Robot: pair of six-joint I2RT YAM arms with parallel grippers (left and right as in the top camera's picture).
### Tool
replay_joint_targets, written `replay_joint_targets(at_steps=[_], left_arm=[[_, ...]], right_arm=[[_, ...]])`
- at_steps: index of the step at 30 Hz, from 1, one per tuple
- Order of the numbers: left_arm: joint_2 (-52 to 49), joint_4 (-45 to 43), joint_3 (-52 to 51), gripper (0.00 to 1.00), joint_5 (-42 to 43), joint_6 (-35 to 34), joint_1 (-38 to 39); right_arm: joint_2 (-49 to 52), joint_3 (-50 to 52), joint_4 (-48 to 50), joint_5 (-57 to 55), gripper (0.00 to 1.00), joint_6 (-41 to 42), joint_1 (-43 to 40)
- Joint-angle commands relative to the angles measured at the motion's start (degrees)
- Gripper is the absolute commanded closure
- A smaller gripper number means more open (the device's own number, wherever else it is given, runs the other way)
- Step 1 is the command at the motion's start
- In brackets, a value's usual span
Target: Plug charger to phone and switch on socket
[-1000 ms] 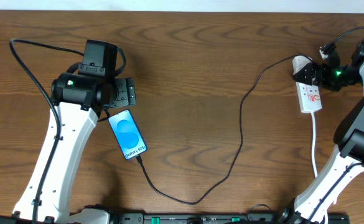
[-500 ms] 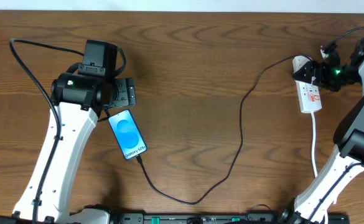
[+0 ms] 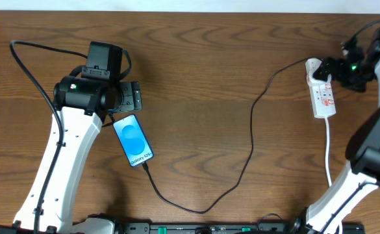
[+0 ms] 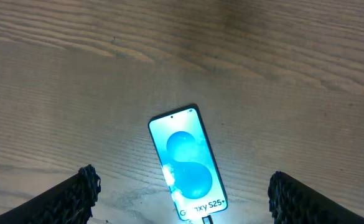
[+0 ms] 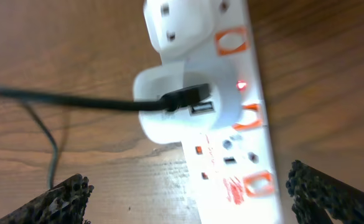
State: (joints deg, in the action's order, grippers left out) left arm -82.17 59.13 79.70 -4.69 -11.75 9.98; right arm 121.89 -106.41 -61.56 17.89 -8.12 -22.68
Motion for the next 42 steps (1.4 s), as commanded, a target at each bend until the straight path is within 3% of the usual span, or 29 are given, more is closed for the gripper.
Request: replay_joint_targets(at_steps=[1, 16, 42], left_arm=[[0.79, 0.17, 1.05, 0.11, -0.92, 0.74, 0.13], [0.79, 0.2, 1.05, 0.11, -0.92, 0.74, 0.13], [0.79, 0.17, 1.05, 0.11, -0.92, 0.74, 0.13]], right_arm=[[-7.76, -0.11, -0.02, -3.02, 0.01, 1.7, 0.07], [-27.65, -0.09, -2.78, -4.26, 0.01, 3.37, 2.51], [-28.55, -0.07, -2.78, -4.26, 0.01, 3.37, 2.49]])
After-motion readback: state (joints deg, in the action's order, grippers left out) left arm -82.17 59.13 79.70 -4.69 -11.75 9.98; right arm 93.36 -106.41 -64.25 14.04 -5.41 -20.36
